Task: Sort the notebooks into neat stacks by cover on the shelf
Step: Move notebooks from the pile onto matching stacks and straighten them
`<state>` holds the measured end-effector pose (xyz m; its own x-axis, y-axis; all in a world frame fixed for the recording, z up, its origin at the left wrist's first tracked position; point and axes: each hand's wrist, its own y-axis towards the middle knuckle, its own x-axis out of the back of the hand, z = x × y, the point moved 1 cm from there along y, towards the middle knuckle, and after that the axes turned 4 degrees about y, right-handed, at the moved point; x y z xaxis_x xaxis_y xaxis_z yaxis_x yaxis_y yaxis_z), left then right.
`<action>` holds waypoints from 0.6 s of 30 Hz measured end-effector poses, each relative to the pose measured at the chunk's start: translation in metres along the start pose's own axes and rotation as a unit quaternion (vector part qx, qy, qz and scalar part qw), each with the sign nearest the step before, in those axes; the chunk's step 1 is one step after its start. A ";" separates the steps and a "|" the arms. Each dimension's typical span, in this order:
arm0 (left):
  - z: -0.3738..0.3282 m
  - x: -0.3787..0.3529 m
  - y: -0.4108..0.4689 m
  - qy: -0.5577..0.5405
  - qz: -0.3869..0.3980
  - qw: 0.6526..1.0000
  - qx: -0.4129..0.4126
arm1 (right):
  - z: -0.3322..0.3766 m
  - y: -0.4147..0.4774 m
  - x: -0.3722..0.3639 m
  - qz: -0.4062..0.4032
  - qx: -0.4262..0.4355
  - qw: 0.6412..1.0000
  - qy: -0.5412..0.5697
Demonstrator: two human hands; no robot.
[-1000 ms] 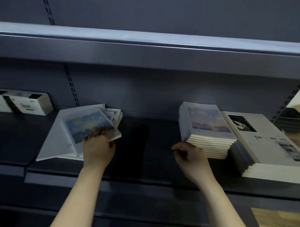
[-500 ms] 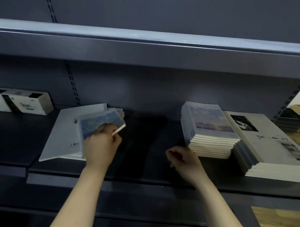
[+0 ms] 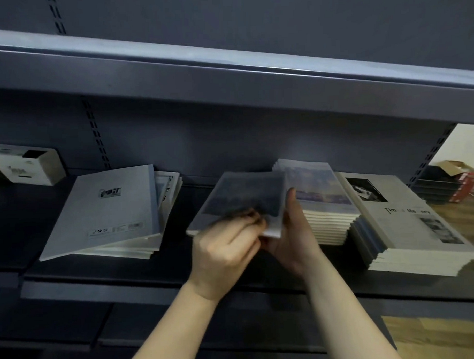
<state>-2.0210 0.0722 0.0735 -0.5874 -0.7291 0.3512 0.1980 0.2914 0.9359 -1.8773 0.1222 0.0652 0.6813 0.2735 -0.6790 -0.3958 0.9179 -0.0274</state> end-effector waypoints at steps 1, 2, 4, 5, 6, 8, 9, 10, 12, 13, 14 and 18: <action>-0.006 -0.004 -0.001 -0.009 0.006 1.000 -0.013 | 0.004 -0.002 0.001 0.001 0.017 1.000 0.020; -0.010 -0.007 -0.002 -0.017 0.010 1.000 -0.023 | 0.006 -0.003 0.002 -0.002 0.036 0.999 0.022; -0.017 -0.012 -0.004 -0.026 0.017 0.999 -0.037 | 0.009 -0.005 0.006 -0.021 0.066 0.998 -0.004; -0.018 -0.014 -0.004 -0.029 0.024 0.998 -0.040 | 0.010 -0.006 0.008 -0.033 0.078 0.996 -0.024; -0.019 -0.015 -0.005 -0.031 0.035 0.998 -0.042 | 0.012 -0.007 0.010 -0.047 0.092 0.994 -0.043; -0.018 -0.016 -0.004 -0.041 0.064 0.996 -0.044 | 0.016 -0.010 0.015 -0.061 0.111 0.989 -0.081; -0.017 -0.015 -0.004 -0.050 0.077 0.995 -0.041 | 0.018 -0.011 0.017 -0.059 0.115 0.986 -0.102; -0.016 -0.015 -0.003 -0.061 0.086 0.994 -0.032 | 0.021 -0.013 0.019 -0.058 0.119 0.983 -0.125; -0.013 -0.013 -0.002 -0.082 0.081 0.993 0.002 | 0.025 -0.015 0.024 -0.058 0.130 0.975 -0.172; -0.010 -0.012 -0.002 -0.088 0.072 0.993 0.023 | 0.028 -0.016 0.025 -0.059 0.136 0.970 -0.190; -0.008 -0.013 -0.001 -0.091 0.065 0.993 0.048 | 0.031 -0.017 0.028 -0.061 0.142 0.967 -0.204; 0.005 -0.015 -0.001 -0.111 0.064 0.973 0.192 | 0.046 -0.022 0.036 -0.066 0.157 0.959 -0.225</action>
<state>-2.0169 0.0860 0.0671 -0.7414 -0.5321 0.4089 -0.0032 0.6121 0.7908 -1.8152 0.1256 0.0752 0.9375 0.1810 -0.2974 -0.1315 0.9750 0.1790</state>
